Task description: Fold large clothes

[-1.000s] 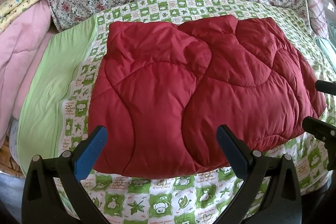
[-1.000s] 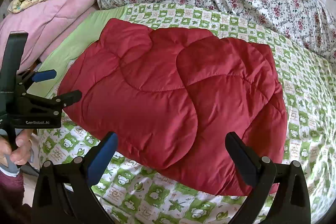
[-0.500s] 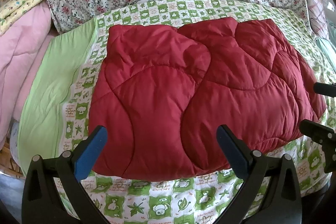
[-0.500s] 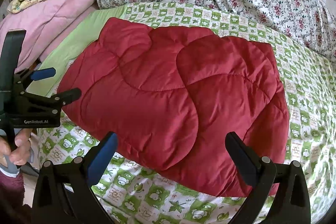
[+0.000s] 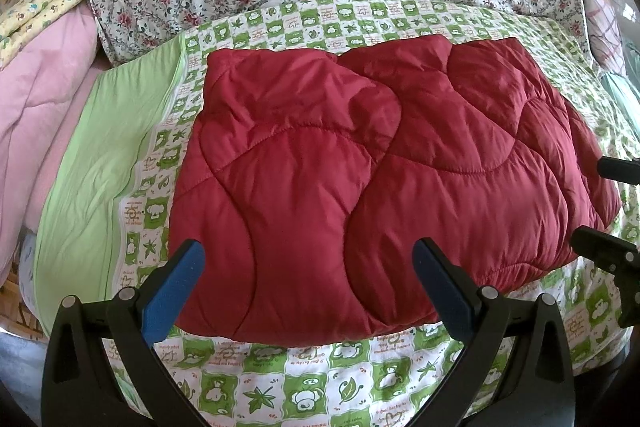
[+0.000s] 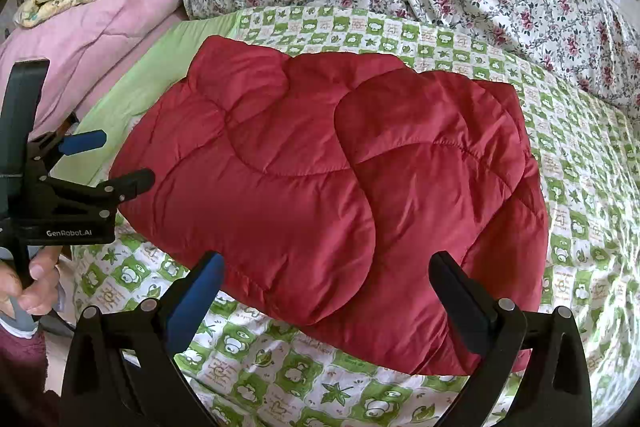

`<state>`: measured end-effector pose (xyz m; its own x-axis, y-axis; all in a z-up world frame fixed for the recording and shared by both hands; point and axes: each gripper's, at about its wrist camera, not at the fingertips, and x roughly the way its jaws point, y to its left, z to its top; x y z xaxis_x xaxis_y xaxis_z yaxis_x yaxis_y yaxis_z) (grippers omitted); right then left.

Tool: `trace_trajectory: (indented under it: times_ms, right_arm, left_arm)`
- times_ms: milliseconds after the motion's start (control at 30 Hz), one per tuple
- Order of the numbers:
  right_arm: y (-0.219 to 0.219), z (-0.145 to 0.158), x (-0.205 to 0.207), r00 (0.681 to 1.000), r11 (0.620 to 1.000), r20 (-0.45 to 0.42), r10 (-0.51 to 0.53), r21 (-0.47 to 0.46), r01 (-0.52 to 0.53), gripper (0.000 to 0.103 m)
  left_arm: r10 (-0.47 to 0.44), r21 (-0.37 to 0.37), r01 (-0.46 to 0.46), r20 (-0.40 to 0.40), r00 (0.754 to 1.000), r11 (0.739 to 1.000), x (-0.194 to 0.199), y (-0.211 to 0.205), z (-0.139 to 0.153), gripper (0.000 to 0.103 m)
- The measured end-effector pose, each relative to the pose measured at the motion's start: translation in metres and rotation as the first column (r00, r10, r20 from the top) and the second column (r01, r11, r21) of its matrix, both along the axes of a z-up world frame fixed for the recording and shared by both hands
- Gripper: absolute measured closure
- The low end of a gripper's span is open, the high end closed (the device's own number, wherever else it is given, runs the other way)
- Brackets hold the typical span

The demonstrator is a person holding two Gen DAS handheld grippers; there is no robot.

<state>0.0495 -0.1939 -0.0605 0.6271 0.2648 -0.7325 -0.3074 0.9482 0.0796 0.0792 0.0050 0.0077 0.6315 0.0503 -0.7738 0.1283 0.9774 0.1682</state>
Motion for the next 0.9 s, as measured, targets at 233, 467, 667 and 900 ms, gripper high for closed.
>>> trace_trajectory:
  times_ms: [233, 467, 667, 900]
  right_arm:
    - [-0.0003, 0.0012, -0.0001, 1.000, 1.000, 0.002, 0.000, -0.002, 0.000, 0.000]
    - [-0.0004, 0.0017, -0.0011, 1.000, 1.000, 0.003, 0.000, 0.001, 0.000, 0.000]
    - [-0.0004, 0.0020, -0.0016, 1.000, 1.000, 0.006, -0.002, 0.002, 0.002, 0.000]
    - [-0.0042, 0.0026, 0.0004, 1.000, 1.000, 0.009, -0.010, 0.007, 0.010, 0.000]
  left_arm:
    - [0.001, -0.001, -0.001, 0.002, 1.000, 1.000, 0.0001, -0.0003, 0.0010, 0.000]
    - [0.001, -0.001, -0.001, 0.001, 1.000, 1.000, 0.0001, 0.0003, -0.0002, 0.000]
    - [0.003, -0.001, -0.003, 0.003, 1.000, 1.000, 0.0012, 0.0009, 0.0015, 0.000]
    - [0.006, 0.001, -0.006, 0.007, 1.000, 1.000, 0.0016, -0.0014, 0.0009, 0.000]
